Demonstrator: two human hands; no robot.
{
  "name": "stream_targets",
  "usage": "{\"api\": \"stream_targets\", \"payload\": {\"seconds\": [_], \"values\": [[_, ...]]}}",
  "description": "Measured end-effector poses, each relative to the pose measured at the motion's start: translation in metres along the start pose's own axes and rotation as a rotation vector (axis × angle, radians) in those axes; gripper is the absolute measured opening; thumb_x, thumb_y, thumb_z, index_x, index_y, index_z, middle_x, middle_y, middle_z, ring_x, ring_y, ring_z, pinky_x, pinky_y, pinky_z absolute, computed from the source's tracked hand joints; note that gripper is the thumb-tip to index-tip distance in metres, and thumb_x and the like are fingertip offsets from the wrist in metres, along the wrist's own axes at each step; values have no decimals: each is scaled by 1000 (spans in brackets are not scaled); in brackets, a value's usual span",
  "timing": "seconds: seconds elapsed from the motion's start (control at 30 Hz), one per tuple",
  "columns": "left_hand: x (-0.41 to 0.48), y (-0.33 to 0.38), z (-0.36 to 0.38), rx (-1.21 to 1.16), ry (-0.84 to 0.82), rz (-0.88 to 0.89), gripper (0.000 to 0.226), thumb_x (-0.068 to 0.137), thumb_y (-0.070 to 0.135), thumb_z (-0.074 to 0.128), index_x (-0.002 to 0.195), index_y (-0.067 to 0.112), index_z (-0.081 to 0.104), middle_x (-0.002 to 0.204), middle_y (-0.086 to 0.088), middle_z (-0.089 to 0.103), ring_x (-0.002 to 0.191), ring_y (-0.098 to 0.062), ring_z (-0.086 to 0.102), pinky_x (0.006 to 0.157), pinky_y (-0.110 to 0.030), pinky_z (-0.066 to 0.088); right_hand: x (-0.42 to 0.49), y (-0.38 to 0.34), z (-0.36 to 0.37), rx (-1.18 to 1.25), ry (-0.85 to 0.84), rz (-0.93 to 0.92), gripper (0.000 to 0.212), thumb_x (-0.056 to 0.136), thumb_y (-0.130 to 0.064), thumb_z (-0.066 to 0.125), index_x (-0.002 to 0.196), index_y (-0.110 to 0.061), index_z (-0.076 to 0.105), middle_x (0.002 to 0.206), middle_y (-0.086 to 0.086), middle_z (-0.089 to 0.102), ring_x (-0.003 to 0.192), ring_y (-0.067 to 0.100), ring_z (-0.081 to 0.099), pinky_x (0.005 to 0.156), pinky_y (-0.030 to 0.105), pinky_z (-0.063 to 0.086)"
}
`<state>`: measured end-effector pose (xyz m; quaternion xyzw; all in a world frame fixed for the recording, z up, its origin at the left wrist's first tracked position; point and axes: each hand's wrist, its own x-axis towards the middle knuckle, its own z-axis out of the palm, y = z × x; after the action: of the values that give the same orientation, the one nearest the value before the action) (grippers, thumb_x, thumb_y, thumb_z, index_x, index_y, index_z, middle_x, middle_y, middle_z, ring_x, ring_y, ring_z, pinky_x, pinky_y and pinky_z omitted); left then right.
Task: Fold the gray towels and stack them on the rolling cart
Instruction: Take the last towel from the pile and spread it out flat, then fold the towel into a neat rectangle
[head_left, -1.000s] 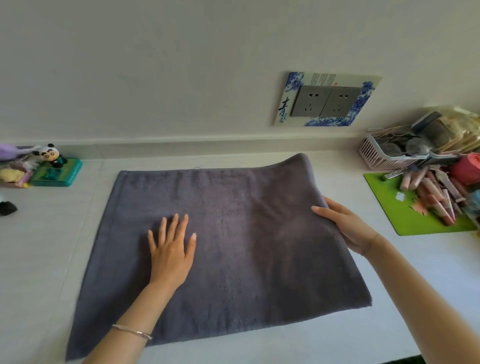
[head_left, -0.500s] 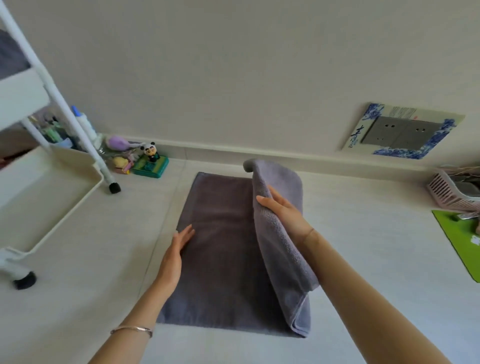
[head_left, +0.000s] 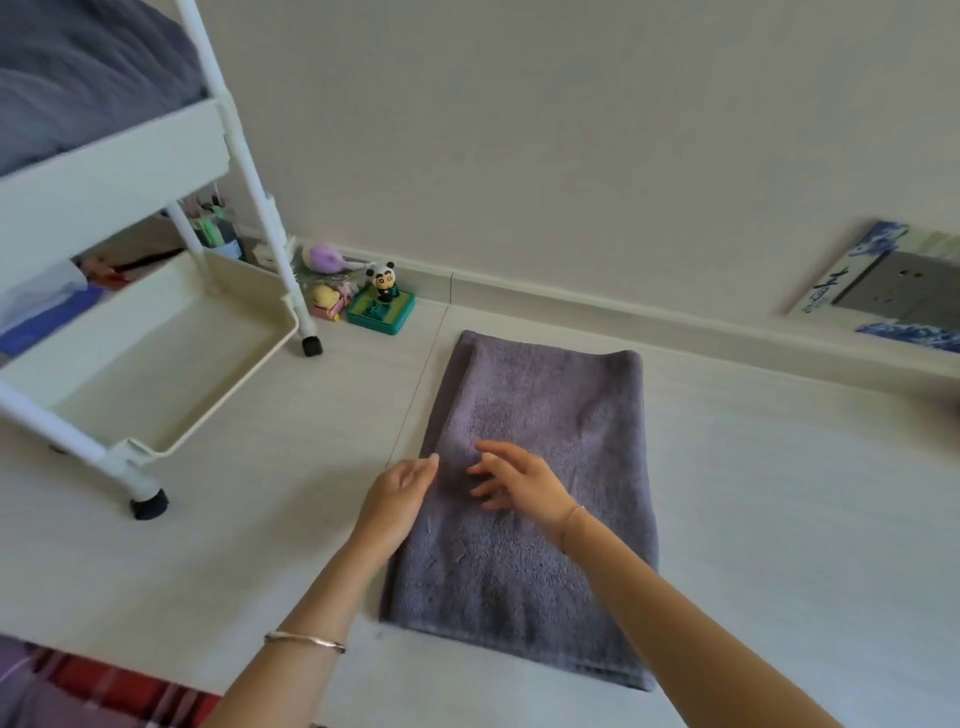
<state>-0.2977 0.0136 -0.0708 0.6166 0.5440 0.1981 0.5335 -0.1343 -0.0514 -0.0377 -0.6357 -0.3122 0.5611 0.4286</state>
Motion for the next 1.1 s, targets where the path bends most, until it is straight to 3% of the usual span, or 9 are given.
{"api": "stream_targets", "payload": {"seconds": [0.07, 0.17, 0.27, 0.33, 0.4, 0.53, 0.7, 0.9, 1.1], "values": [[-8, -11, -5, 140, -77, -13, 32, 84, 45, 65, 88, 14, 67, 84, 5, 69, 82, -12, 64, 73, -27, 48, -10, 7, -17, -23, 66, -45, 19, 99, -14, 45, 109, -15, 61, 93, 5, 65, 66, 9, 62, 62, 21, 54], [-24, -2, -4, 178, -196, 71, 20, 84, 34, 69, 98, 20, 66, 93, 6, 72, 88, -9, 68, 81, -32, 54, -25, 21, -35, 5, 178, -72, 18, 98, -10, 47, 97, -16, 64, 84, 3, 66, 62, 8, 61, 60, 20, 52], [-33, 16, -7, -19, -168, 100, 21, 89, 28, 64, 108, 20, 63, 101, 8, 71, 94, -7, 67, 84, -29, 53, -37, 27, -43, -3, 288, -124, 15, 96, -7, 50, 94, -9, 65, 78, 3, 64, 62, 10, 58, 58, 18, 50], [-33, 9, -13, 112, -97, 96, 23, 90, 30, 62, 110, 19, 62, 102, 6, 69, 95, -13, 66, 84, -33, 53, -39, 33, -44, -78, 342, -159, 15, 95, -6, 51, 91, -11, 65, 78, 3, 64, 66, 12, 57, 60, 17, 50], [-32, -10, -20, 323, -38, 45, 25, 90, 33, 60, 110, 17, 62, 101, 2, 69, 93, -18, 65, 81, -37, 53, -38, 41, -44, -275, 392, -190, 16, 94, -9, 53, 90, -19, 65, 86, 0, 65, 78, 14, 60, 75, 21, 51], [-32, -20, -27, 312, -41, 23, 22, 91, 26, 59, 105, 10, 60, 99, -5, 68, 91, -22, 64, 79, -34, 52, -37, 59, -48, -807, 493, -315, 15, 93, -20, 55, 104, -20, 65, 103, -5, 58, 99, 18, 51, 93, 30, 39], [-26, -25, -36, 283, -196, -23, 21, 91, 25, 60, 105, 10, 58, 103, -8, 67, 95, -22, 64, 88, -39, 51, -48, 74, -56, -1138, 481, -335, 42, 94, -41, 34, 119, -21, 60, 119, 0, 57, 109, 24, 52, 95, 38, 42], [-15, -12, -20, 293, -383, -69, 23, 85, 32, 68, 97, 15, 59, 98, -2, 67, 91, -17, 65, 81, -29, 50, -62, 79, -79, -1207, 541, -282, 30, 95, -37, 43, 109, -19, 62, 106, 2, 57, 97, 27, 53, 90, 40, 44], [21, 25, 13, 97, -267, -44, 28, 89, 38, 62, 103, 14, 62, 100, 3, 67, 93, -14, 63, 80, -23, 48, -46, 58, -93, -1076, 550, -302, 18, 95, -31, 52, 99, -17, 63, 104, 1, 56, 100, 24, 52, 93, 35, 37]]}}
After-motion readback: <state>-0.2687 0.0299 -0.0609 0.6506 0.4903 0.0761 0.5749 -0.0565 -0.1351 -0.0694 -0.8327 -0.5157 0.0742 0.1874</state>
